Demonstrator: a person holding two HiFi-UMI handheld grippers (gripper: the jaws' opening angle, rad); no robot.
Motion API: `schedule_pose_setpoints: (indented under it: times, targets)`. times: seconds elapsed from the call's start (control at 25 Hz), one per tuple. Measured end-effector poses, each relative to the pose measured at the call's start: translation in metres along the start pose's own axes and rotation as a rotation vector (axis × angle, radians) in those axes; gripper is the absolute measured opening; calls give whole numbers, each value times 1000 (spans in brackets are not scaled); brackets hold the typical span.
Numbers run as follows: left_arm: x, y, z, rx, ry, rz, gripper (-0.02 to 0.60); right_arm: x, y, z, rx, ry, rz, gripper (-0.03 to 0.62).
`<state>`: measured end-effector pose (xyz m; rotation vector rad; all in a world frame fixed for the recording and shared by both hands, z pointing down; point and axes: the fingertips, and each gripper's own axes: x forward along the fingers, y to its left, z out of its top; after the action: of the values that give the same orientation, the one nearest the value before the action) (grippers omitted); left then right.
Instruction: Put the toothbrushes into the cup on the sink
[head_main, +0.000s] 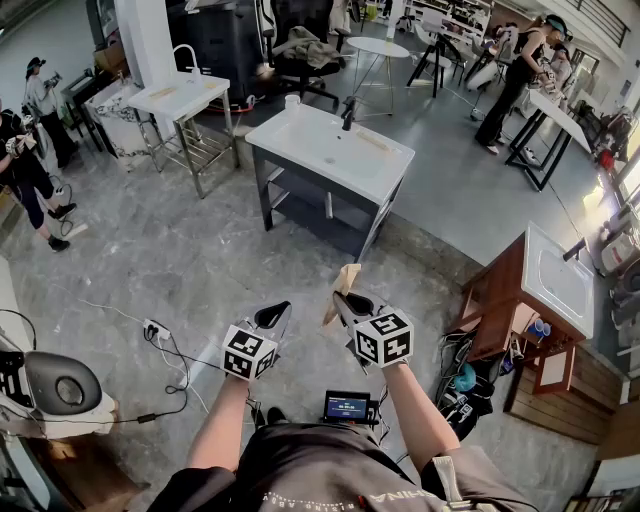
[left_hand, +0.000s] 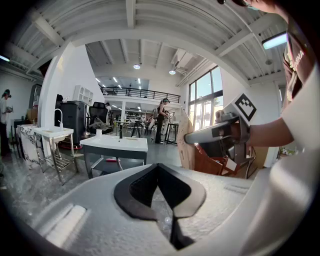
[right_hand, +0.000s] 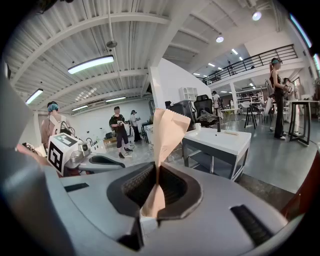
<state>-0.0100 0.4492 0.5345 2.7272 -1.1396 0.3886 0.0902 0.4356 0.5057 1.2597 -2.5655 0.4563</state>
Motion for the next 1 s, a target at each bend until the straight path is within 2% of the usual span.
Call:
schedule_pose_setpoints:
  times: [0.4, 0.8, 1.0]
  targets:
    - [-4, -13, 7, -15, -27, -41, 11, -9, 0, -4, 26, 0, -8, 34]
    - [2, -9, 4, -6, -6, -11, 11, -7, -8, -4, 29, 3, -15, 34]
    - [4, -9, 10, -8, -23, -22, 11, -5, -10, -2, 32, 0, -6, 34]
